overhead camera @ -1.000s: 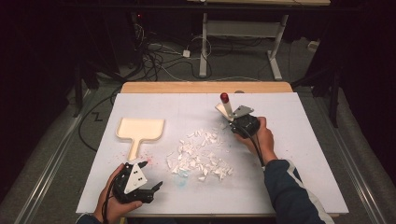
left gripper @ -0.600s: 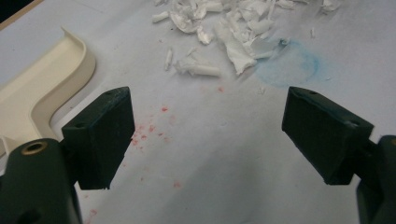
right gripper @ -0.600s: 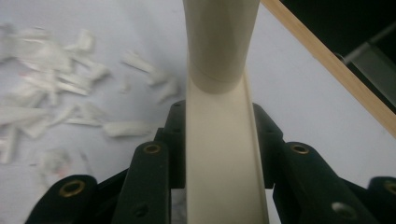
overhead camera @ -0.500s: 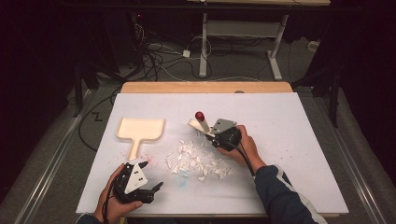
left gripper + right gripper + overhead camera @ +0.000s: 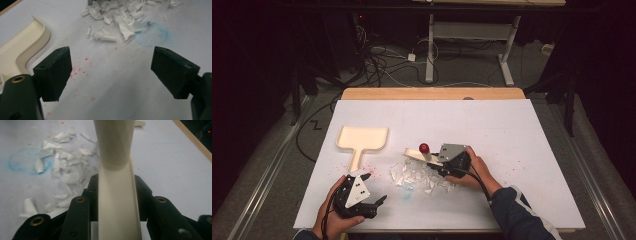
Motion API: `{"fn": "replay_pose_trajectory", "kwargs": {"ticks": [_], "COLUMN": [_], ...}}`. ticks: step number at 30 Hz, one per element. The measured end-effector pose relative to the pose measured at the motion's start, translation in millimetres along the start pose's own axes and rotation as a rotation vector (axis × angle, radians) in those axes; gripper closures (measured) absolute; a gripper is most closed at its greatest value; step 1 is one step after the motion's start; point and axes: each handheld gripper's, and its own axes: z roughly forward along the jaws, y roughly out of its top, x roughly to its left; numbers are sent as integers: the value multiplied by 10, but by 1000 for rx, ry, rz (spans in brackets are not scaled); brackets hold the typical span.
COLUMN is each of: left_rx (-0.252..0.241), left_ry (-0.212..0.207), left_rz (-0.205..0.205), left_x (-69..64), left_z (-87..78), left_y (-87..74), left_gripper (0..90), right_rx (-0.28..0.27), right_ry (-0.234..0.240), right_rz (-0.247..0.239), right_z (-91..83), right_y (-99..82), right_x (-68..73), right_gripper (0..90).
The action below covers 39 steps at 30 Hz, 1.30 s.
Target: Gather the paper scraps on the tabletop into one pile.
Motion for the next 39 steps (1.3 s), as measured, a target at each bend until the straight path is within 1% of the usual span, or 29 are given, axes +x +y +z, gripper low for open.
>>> {"fn": "replay_pose_trajectory", "kwargs": {"ticks": [1, 2, 3, 4, 6, 8, 10, 11, 13, 14, 16, 17, 18, 21, 23, 24, 25, 26, 28, 29, 30, 31, 32, 33, 34, 35, 36, 38, 39], "left_rx": [-1, -1, -3, -4, -5, -8, -12, -13, -15, -16, -15, -14, -13, -12, -10, -8, -9, -8, -7, -5, -4, -4, -5, -5, -4, -4, -3, -2, -2], "left_ry": [-1, 0, -1, -3, -4, -6, -4, -4, -3, -3, -2, -2, -1, -2, -1, -1, 2, 4, 6, 4, 5, 5, 5, 5, 5, 5, 4, 3, 3], "left_rz": [2, 4, 4, 5, 8, 10, 12, 13, 13, 12, 13, 13, 14, 14, 10, 9, 7, 6, 8, 7, 2, 2, 0, 0, 0, 0, -1, -5, -7], "left_x": [-2, -4, -6, -8, -10, -10, -11, -11, -13, -13, -13, -12, -11, -12, -9, -8, -9, -12, -14, -13, -6, -6, 0, 0, 0, 0, 0, 0, 0], "left_z": [-3, -8, -12, -18, -26, -35, -44, -49, -54, -55, -56, -56, -56, -53, -44, -42, -41, -42, -47, -48, -46, -46, -48, -48, -49, -49, -49, -53, -53], "left_y": [2, 3, 4, 4, 5, 8, 12, 13, 15, 16, 16, 16, 17, 16, 13, 14, 14, 15, 12, 8, 1, 1, -3, -3, -6, -9, -12, -21, -24], "left_gripper": [164, 164, 165, 164, 165, 164, 164, 164, 164, 164, 164, 164, 165, 164, 165, 165, 165, 164, 164, 164, 164, 164, 164, 164, 164, 164, 164, 164, 164], "right_rx": [-3, -3, -8, -20, -27, -49, -58, -58, -65, -65, -62, -58, -60, -63, -54, -45, -45, -23, -18, -14, -9, -9, 1, 1, 9, 21, 21, 23, 27], "right_ry": [20, 20, 30, 41, 45, 37, 17, 17, -1, -17, -28, -61, -72, -85, -114, -140, -140, -171, -180, -194, -215, -215, -236, -236, -240, -258, -258, -268, -258], "right_rz": [-13, -13, -12, -15, -7, 14, 25, 25, 40, 49, 51, 72, 82, 100, 120, 127, 127, 132, 138, 153, 173, 173, 182, 182, 183, 170, 170, 146, 131], "right_z": [-69, -69, -111, -208, -240, -362, -436, -436, -521, -541, -557, -585, -591, -600, -576, -531, -531, -453, -427, -392, -312, -312, -224, -224, -178, -60, -60, 41, 99], "right_y": [-17, -17, -25, -35, -37, -35, -27, -27, -26, -30, -35, -47, -51, -64, -68, -64, -64, -55, -55, -54, -46, -46, -14, -14, 11, 80, 80, 135, 163], "right_x": [29, 29, 41, 58, 59, 46, 32, 32, 4, -2, -15, -49, -64, -105, -148, -191, -191, -273, -303, -343, -427, -427, -506, -506, -538, -579, -579, -573, -561], "right_gripper": [666, 666, 667, 672, 675, 678, 678, 678, 677, 677, 678, 678, 677, 677, 677, 677, 677, 677, 678, 677, 678, 678, 678, 678, 678, 678, 678, 678, 678]}}
